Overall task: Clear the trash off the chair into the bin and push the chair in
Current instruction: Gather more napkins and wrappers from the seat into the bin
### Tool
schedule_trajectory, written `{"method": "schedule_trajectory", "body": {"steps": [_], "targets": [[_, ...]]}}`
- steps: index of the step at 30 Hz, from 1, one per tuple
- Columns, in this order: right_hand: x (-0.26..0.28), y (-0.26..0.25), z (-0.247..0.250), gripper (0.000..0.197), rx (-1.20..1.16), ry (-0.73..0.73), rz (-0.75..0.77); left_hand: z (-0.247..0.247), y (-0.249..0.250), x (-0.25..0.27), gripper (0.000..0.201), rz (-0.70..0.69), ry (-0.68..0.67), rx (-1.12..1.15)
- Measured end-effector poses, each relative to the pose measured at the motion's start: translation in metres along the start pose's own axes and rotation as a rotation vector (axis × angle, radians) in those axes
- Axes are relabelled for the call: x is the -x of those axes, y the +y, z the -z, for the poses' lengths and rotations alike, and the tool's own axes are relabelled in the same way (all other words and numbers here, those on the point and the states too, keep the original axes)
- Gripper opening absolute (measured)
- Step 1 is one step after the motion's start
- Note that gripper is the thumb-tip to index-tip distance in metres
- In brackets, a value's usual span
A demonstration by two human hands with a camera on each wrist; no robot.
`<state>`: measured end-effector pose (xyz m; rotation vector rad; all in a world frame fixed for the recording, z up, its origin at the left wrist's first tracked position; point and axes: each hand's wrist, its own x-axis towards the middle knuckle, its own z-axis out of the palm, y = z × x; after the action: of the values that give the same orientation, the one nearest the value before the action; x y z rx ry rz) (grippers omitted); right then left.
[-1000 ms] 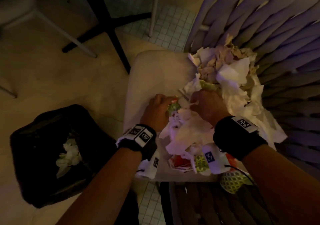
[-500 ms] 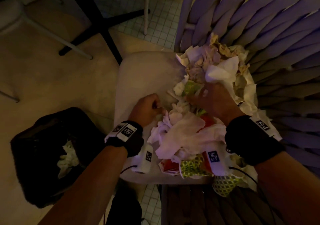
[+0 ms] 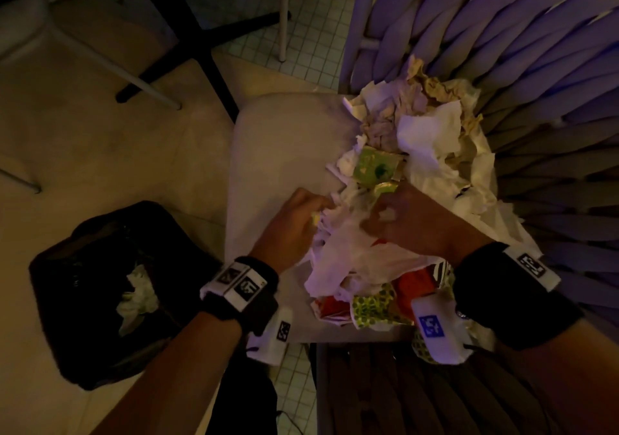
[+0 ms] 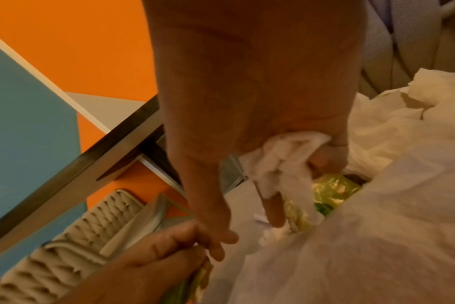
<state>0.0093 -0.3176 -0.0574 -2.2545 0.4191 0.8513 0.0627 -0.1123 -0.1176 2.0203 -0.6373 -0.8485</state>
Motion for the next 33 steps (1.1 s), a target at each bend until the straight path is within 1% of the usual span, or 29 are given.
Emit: {"method": "schedule_trajectory", "body": {"steps": [2,3,4,5,6,8,9,10,13,15,17,19,21,24,25,26,27,29,30,31,33], "targets": [[0.012,0.005,-0.001,0.047,0.148,-0.146,-0.109,-0.015,0.009,0.005,0.036,-0.011,-0.066,-0.12],[0.017,0.009,-0.003,0.056,0.232,-0.184,-0.141,-0.021,0.012,0.006,0.043,-0.026,-0.116,-0.181],[0.022,0.011,-0.004,0.061,0.305,-0.194,-0.157,-0.026,0.013,0.006,0.054,-0.054,-0.177,-0.252],[0.025,0.014,-0.008,0.061,0.346,-0.188,-0.156,-0.03,0.014,0.005,0.059,-0.088,-0.225,-0.314],[0.027,0.016,-0.011,0.056,0.357,-0.167,-0.141,-0.032,0.015,0.003,0.056,-0.107,-0.243,-0.365],[0.03,0.022,-0.013,0.042,0.322,-0.124,-0.107,-0.033,0.015,-0.001,0.034,-0.097,-0.188,-0.364],[0.032,0.025,-0.012,0.037,0.303,-0.109,-0.09,-0.032,0.014,-0.003,0.025,-0.084,-0.146,-0.31],[0.034,0.026,-0.008,0.037,0.263,-0.094,-0.071,-0.029,0.014,-0.004,0.019,-0.07,-0.102,-0.223],[0.041,0.027,0.006,0.041,0.044,0.029,0.003,-0.02,0.017,-0.005,0.014,-0.035,0.03,0.084],[0.046,0.028,0.016,0.029,-0.065,0.129,0.037,-0.013,0.022,-0.004,0.01,0.062,0.097,0.23],[0.048,0.03,0.025,0.024,-0.148,0.22,0.06,-0.007,0.026,-0.004,0.008,0.153,0.12,0.354],[0.051,0.028,0.03,0.014,-0.305,0.303,0.065,-0.003,0.026,-0.003,0.016,0.182,0.136,0.405],[0.054,0.024,0.033,0.02,-0.426,0.373,0.048,0.0,0.027,0.0,0.006,0.193,0.184,0.498],[0.056,0.02,0.038,0.012,-0.571,0.458,0.021,0.002,0.029,0.005,0.036,0.173,0.253,0.575],[0.055,0.02,0.038,0.01,-0.616,0.471,0.021,0.003,0.03,0.006,0.04,0.17,0.254,0.597],[0.056,0.017,0.039,0.006,-0.659,0.469,0.012,0.004,0.031,0.007,0.038,0.176,0.248,0.617],[0.055,0.016,0.038,0.006,-0.701,0.463,0.011,0.004,0.031,0.009,0.031,0.181,0.224,0.639],[0.054,0.012,0.035,0.02,-0.798,0.446,0.016,0.004,0.038,0.01,0.018,0.194,0.134,0.622],[0.053,0.008,0.035,0.024,-0.84,0.449,0.024,0.003,0.042,0.011,0.025,0.19,0.081,0.579],[0.052,0.004,0.034,0.025,-0.876,0.454,0.039,0.001,0.045,0.01,0.04,0.181,0.021,0.544],[0.049,-0.006,0.032,0.017,-0.949,0.44,0.076,-0.003,0.056,0.008,0.067,0.175,-0.092,0.506]]}}
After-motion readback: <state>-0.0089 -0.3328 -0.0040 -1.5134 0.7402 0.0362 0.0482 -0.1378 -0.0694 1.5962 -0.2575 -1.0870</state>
